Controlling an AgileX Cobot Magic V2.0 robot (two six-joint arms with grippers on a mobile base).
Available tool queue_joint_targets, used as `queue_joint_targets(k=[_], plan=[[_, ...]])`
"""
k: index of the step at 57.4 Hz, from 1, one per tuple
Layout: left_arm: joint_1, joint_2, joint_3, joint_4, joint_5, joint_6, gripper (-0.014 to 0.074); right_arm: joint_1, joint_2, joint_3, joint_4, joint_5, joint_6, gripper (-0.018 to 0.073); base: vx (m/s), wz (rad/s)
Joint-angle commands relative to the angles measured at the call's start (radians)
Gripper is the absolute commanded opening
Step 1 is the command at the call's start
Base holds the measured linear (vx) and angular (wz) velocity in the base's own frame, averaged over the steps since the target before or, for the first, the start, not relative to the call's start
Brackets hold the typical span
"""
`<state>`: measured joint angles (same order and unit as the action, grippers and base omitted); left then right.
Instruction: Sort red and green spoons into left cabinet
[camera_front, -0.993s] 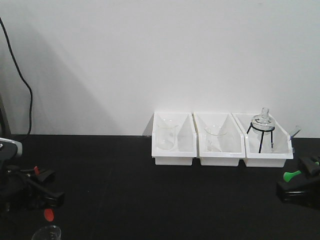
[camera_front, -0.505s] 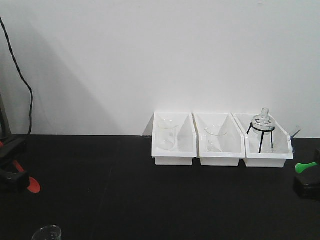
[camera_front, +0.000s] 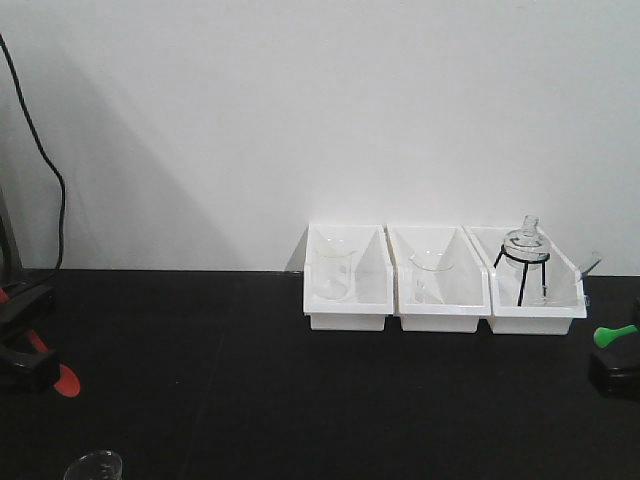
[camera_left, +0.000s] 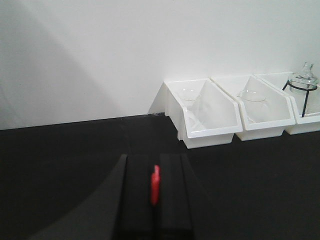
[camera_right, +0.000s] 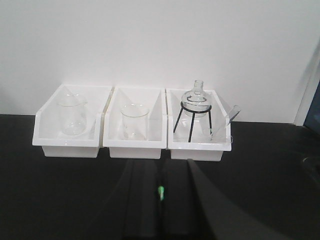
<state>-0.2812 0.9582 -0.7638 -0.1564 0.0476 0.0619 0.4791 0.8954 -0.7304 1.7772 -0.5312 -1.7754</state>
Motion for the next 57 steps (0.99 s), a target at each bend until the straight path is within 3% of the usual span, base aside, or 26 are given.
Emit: queue_joint_targets(k=[1,31,57], plan=[[-0.006,-0.013,-0.029,-0.005,-0.079,-0.008,-0.0003,-0.002,-0.01,-0.037,0.0,0.014,-0.007,-0.0003,0.0,0.0],[-0.006,-0.011,-0.029,-0.005,-0.079,-0.008,-0.0003,-0.004,-0.01,-0.037,0.0,0.014,-0.007,-0.0003,-0.01,0.03],[-0.006,-0.01,-0.029,-0.005,-0.079,-0.008,-0.0003,-0.004,-0.01,-0.037,0.0,0.016,-0.007,-0.0003,-0.07,0.32]])
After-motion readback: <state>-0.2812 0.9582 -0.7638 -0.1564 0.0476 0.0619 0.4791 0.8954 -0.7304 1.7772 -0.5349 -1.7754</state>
